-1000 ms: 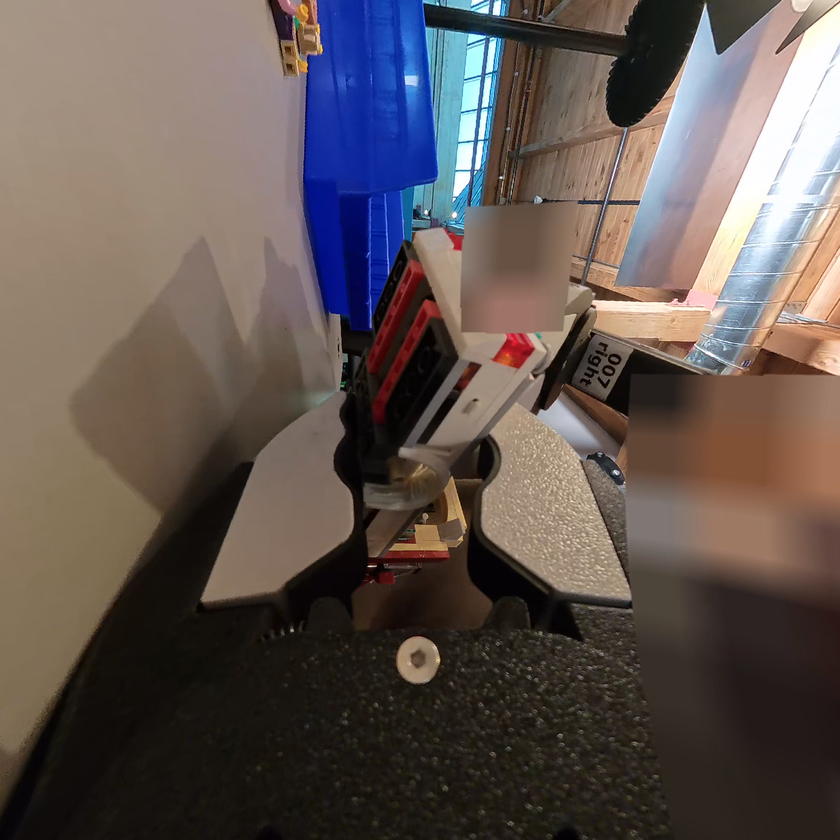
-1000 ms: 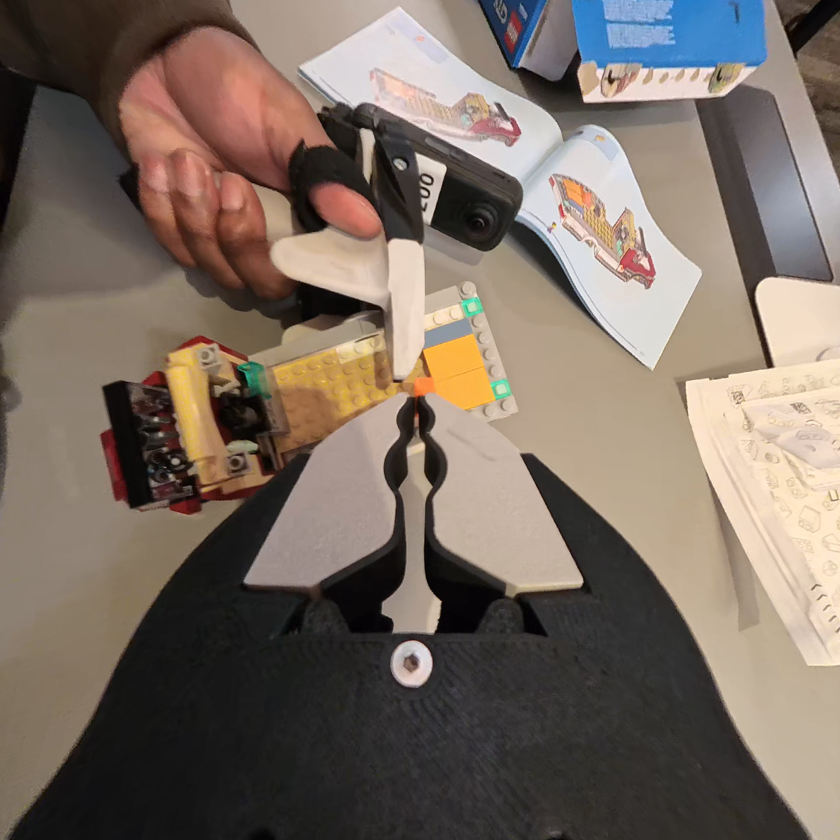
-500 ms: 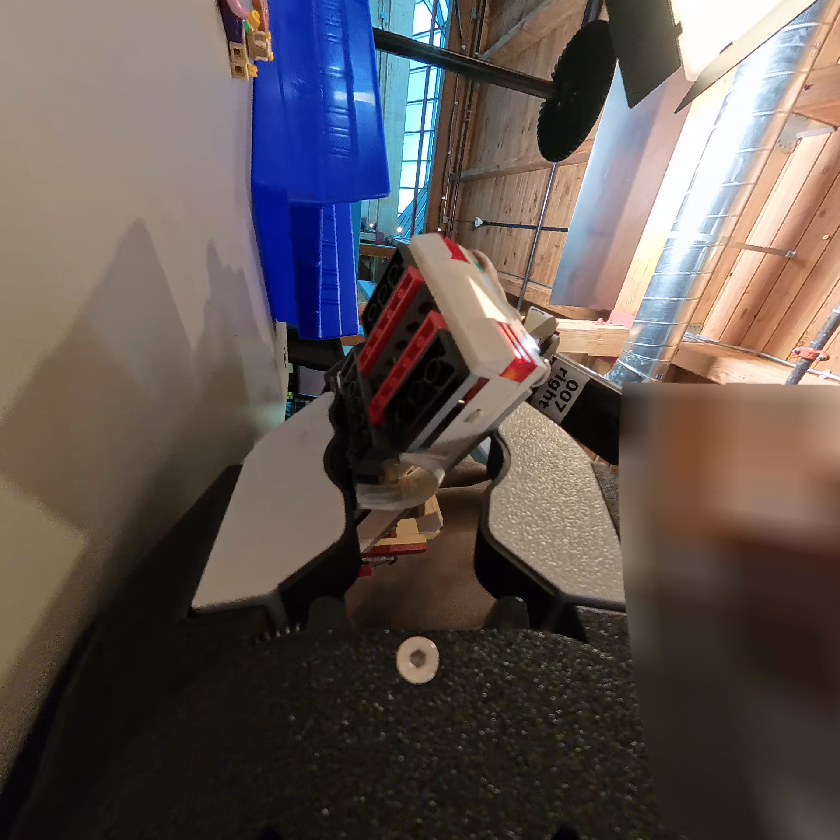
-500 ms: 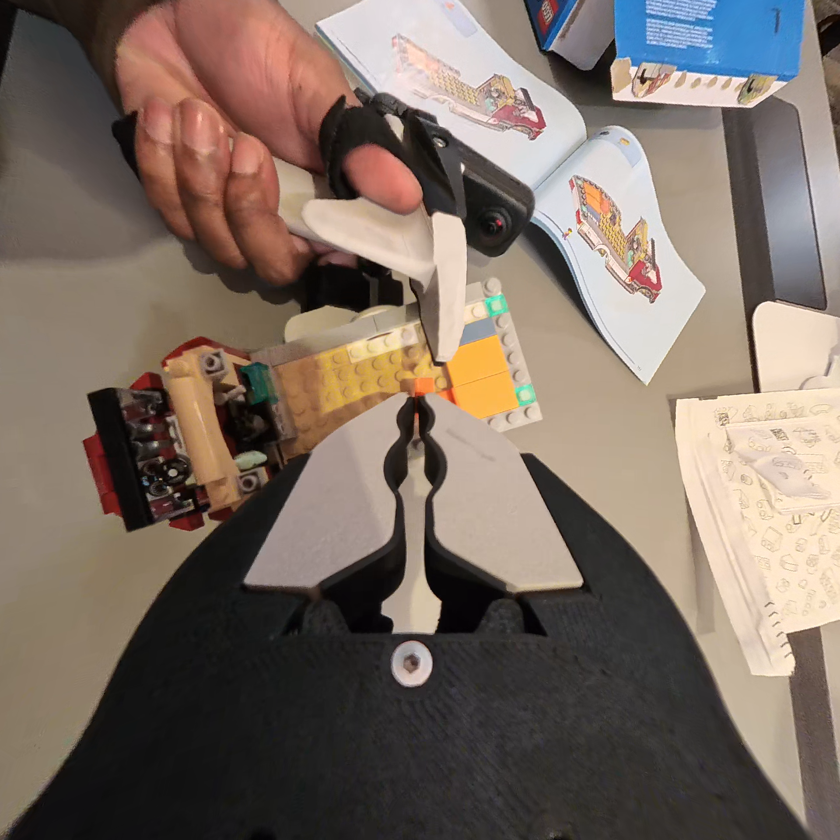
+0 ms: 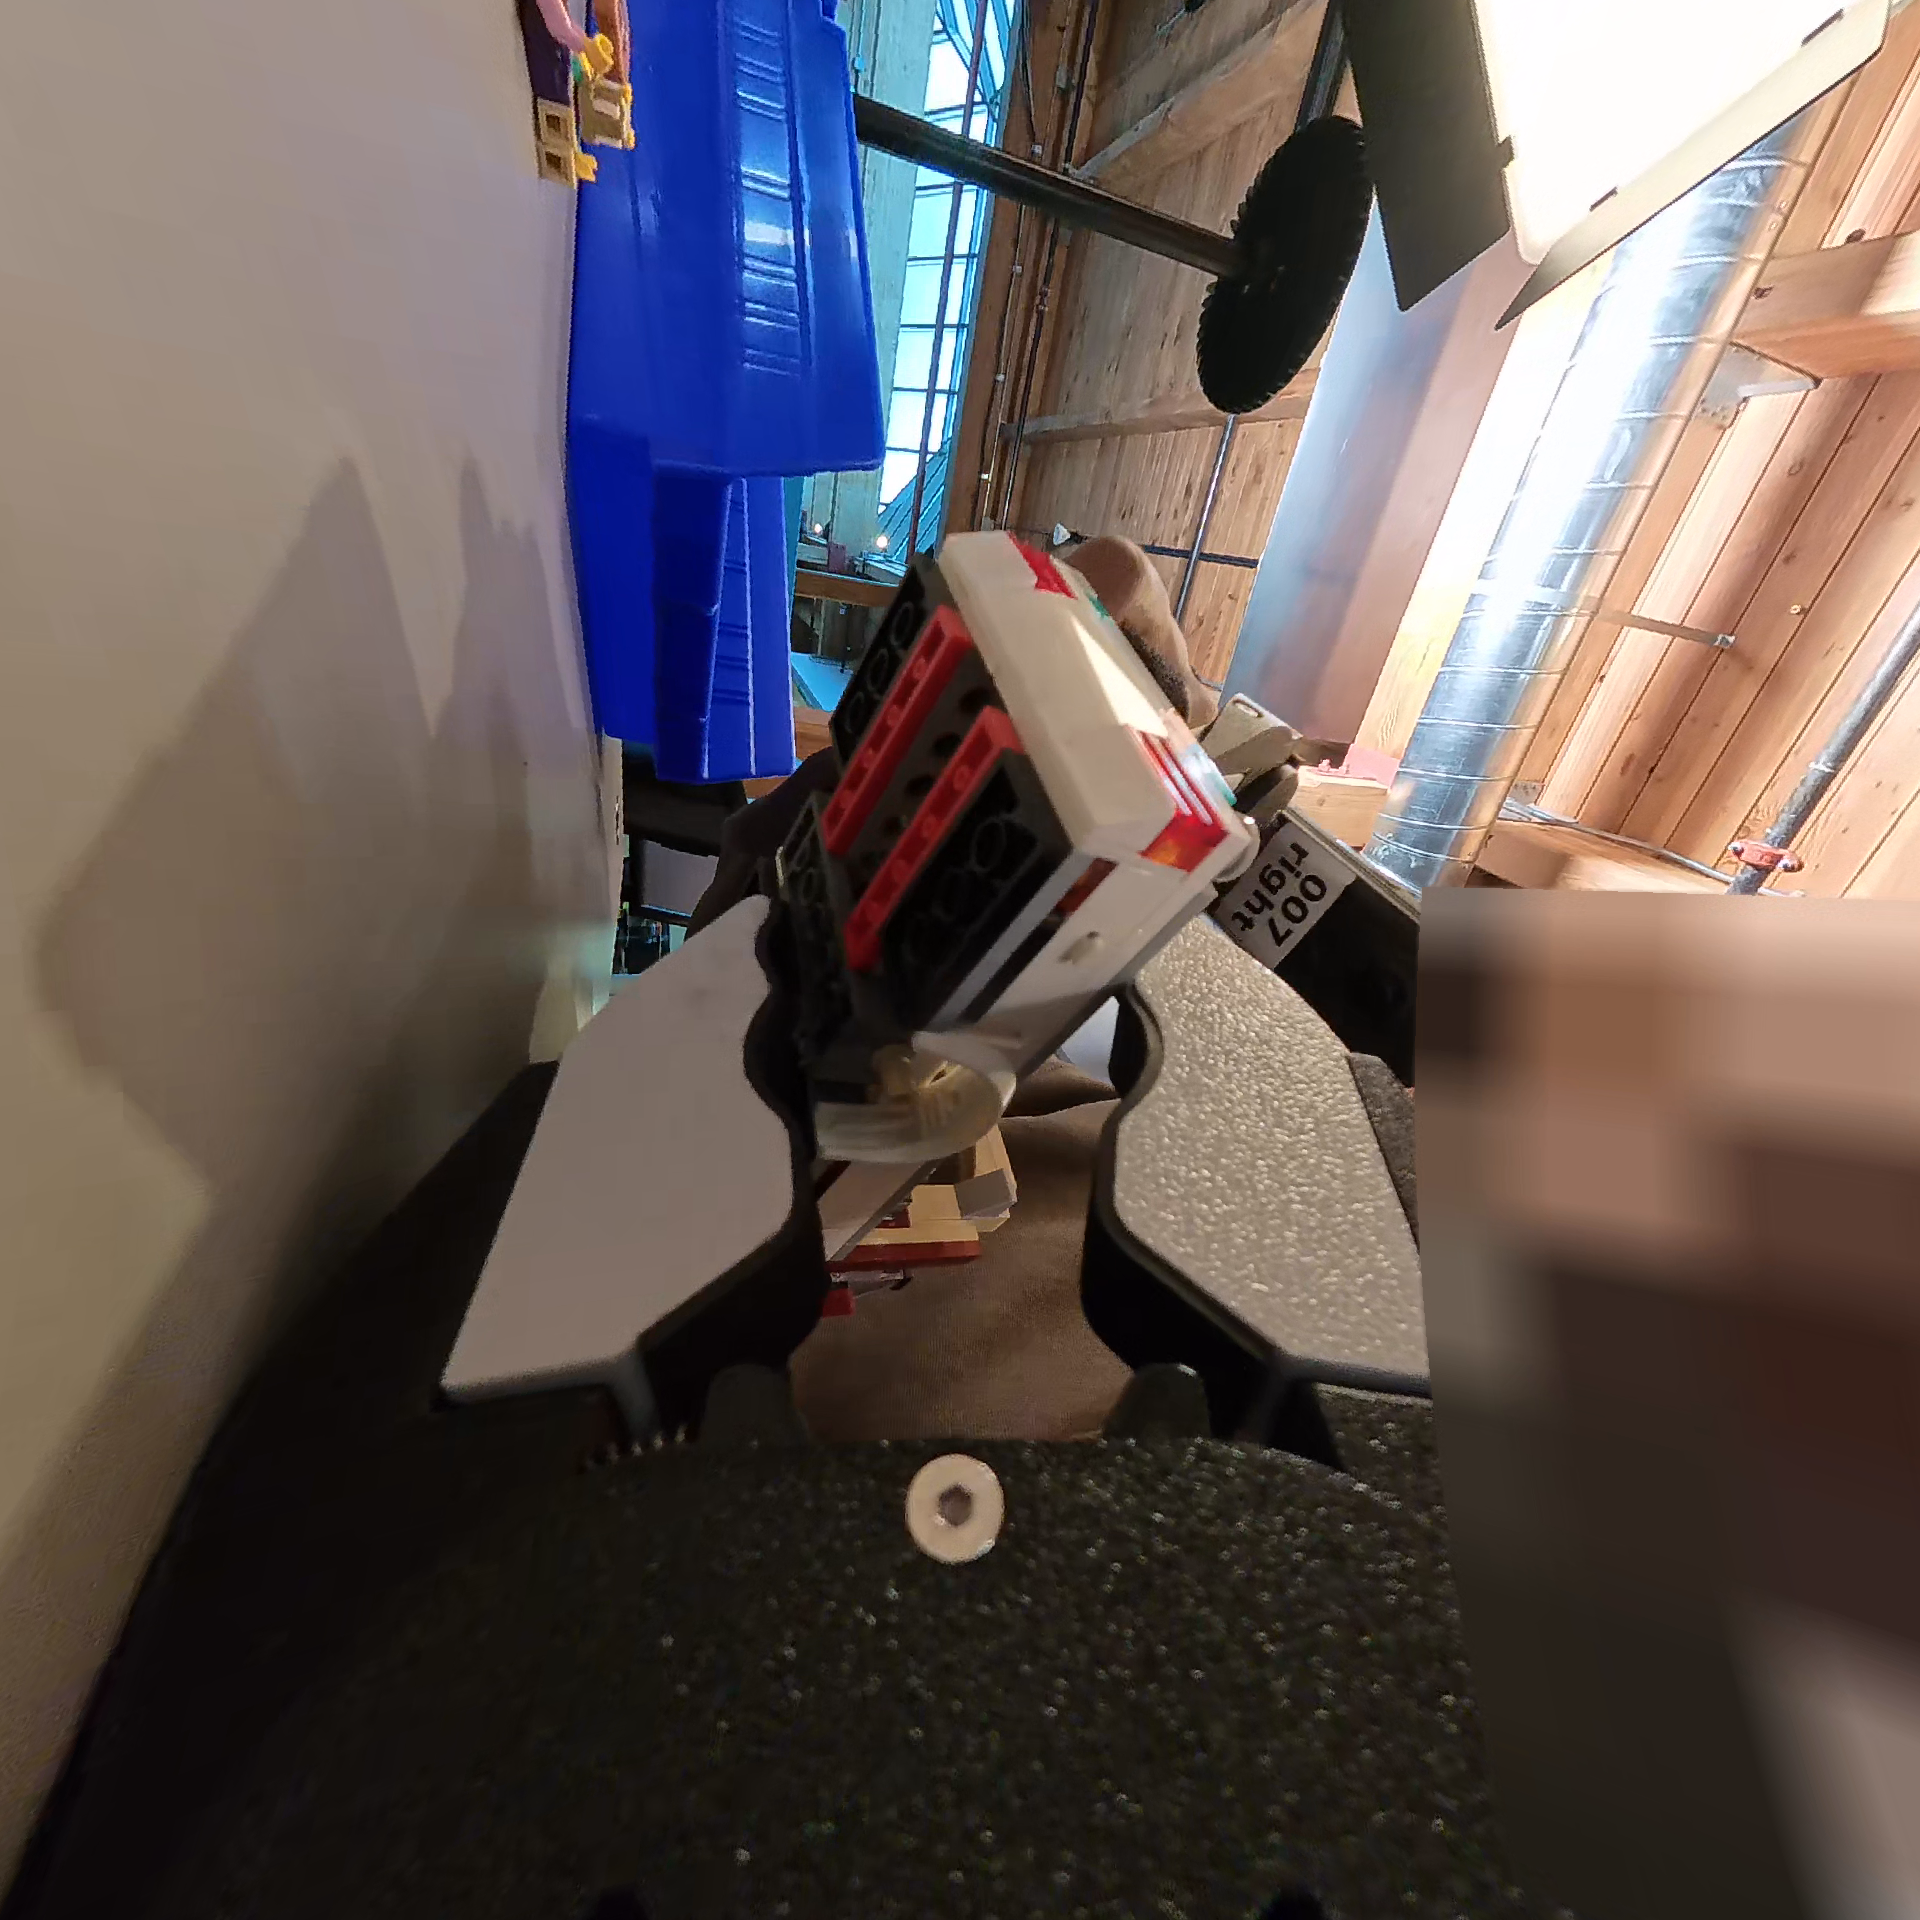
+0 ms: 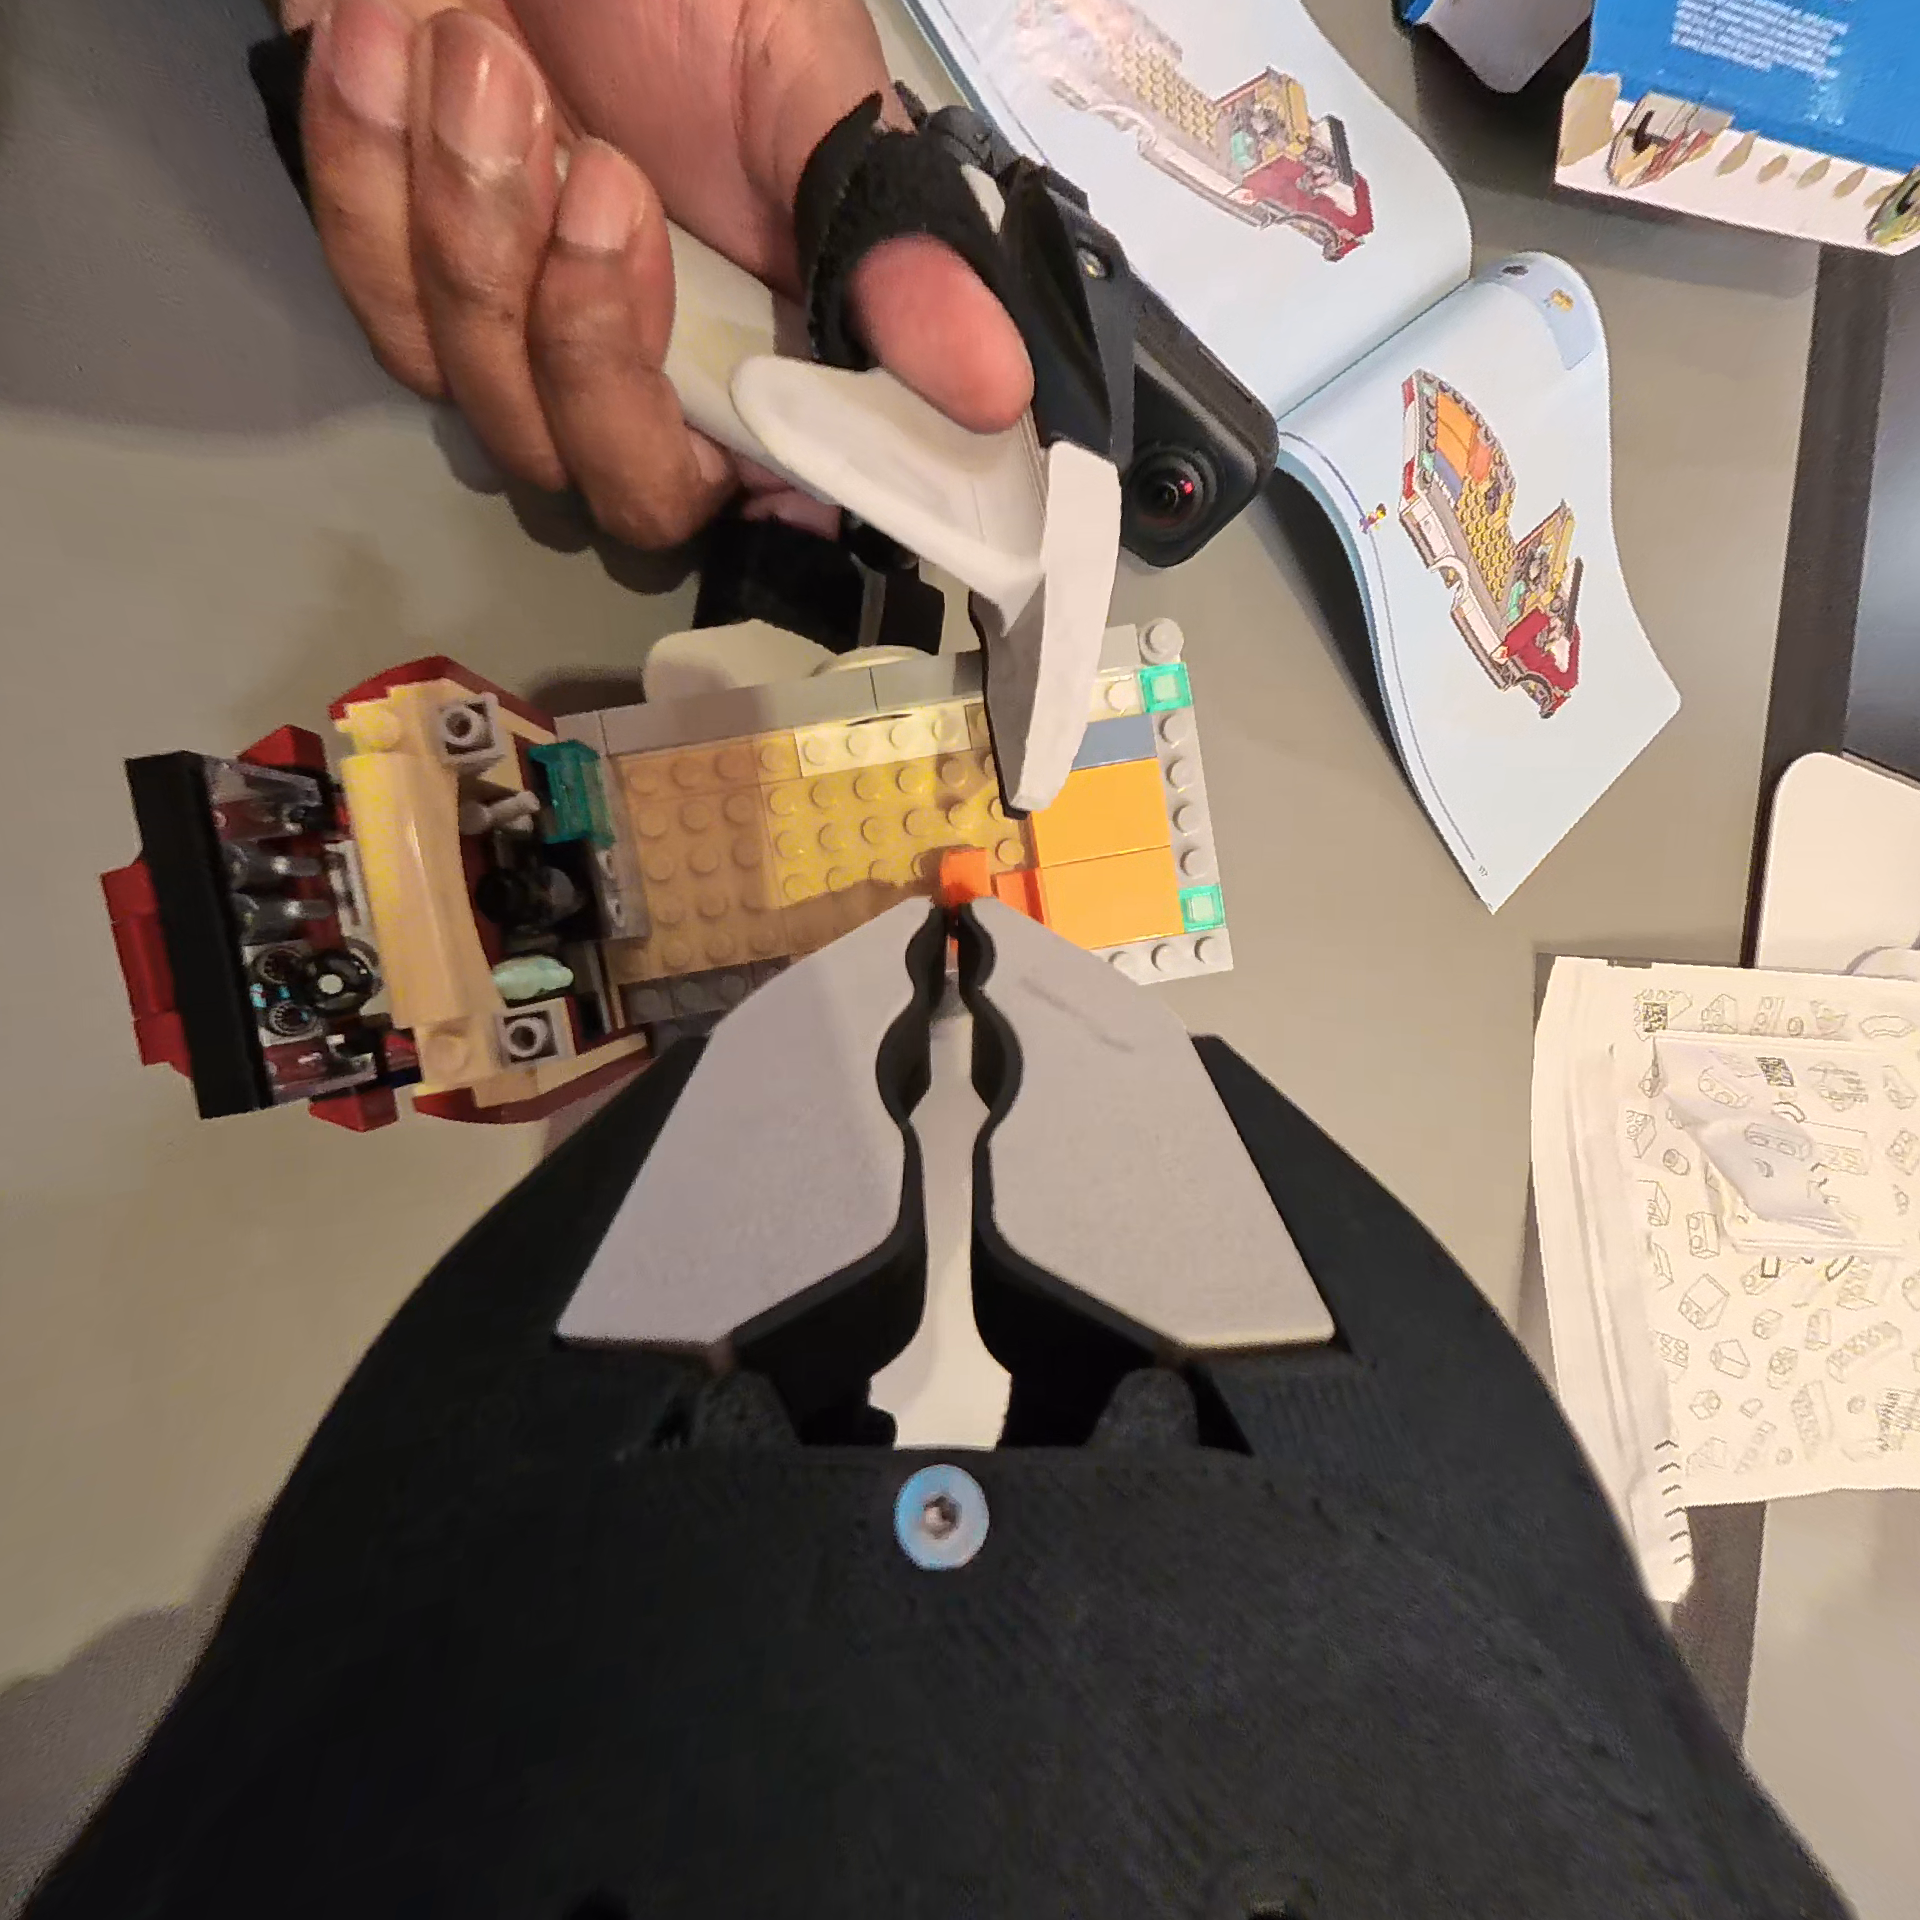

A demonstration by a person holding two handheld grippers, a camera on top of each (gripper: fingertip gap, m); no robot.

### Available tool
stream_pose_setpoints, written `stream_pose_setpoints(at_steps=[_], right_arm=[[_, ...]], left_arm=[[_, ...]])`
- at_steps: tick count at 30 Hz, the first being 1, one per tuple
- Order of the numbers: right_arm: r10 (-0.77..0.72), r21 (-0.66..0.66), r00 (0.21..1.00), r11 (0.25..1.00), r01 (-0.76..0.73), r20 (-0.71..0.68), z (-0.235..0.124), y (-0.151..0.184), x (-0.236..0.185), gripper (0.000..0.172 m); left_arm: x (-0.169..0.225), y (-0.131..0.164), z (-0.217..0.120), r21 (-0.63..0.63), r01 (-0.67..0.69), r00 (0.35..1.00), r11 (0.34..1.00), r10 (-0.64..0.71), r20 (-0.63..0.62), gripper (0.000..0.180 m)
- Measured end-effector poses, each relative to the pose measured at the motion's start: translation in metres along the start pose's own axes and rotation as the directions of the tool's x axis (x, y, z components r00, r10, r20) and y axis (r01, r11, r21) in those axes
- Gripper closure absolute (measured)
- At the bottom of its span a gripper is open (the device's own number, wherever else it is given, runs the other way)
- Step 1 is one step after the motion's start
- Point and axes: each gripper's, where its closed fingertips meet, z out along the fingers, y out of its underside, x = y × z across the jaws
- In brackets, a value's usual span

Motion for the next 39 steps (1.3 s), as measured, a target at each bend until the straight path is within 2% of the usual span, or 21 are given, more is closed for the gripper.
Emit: stream_pose_setpoints(at_steps=[9, 19, 39], right_arm=[[-0.029, -0.051, 0.999, 0.998, 0.030, 0.019, -0.004, -0.001, 0.005, 0.170], [-0.100, -0.201, 0.989, 0.972, 0.119, 0.106, 0.002, 0.005, 0.001, 0.170], [-0.115, -0.271, 0.989, 0.953, 0.135, 0.089, 0.010, 0.008, 0.016, 0.166]], left_arm=[[0.000, -0.002, 0.000, 0.018, 0.008, 1.000, 1.000, -0.008, 0.005, 0.122], [-0.001, -0.005, -0.002, 0.042, 0.008, 1.000, 0.999, -0.009, 0.015, 0.123], [0.003, -0.015, -0.006, 0.113, 0.012, 1.000, 0.993, -0.014, 0.014, 0.121]])
